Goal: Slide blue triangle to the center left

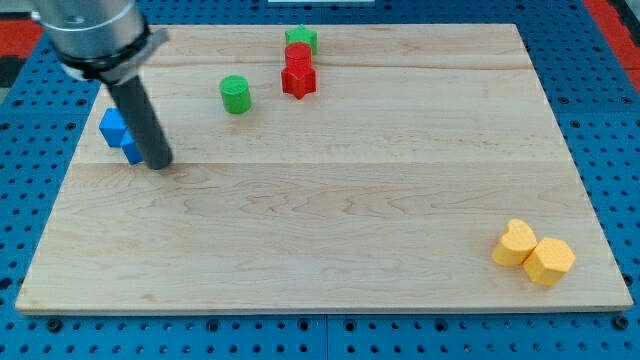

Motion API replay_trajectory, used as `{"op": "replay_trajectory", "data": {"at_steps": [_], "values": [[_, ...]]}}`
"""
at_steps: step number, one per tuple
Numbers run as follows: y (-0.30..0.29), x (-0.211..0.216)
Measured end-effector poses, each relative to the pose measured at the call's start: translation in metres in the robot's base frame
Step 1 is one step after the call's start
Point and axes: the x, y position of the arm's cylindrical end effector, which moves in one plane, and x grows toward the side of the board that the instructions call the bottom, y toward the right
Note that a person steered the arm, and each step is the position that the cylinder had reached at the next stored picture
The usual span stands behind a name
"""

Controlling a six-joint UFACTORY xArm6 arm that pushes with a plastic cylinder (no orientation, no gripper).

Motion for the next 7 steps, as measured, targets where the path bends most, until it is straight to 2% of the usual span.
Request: {"op": "replay_trajectory", "data": {"at_steps": [1, 6, 7], "values": [[0.023, -0.001], [-0.036, -0.009], [-0.009, -0.016]]}}
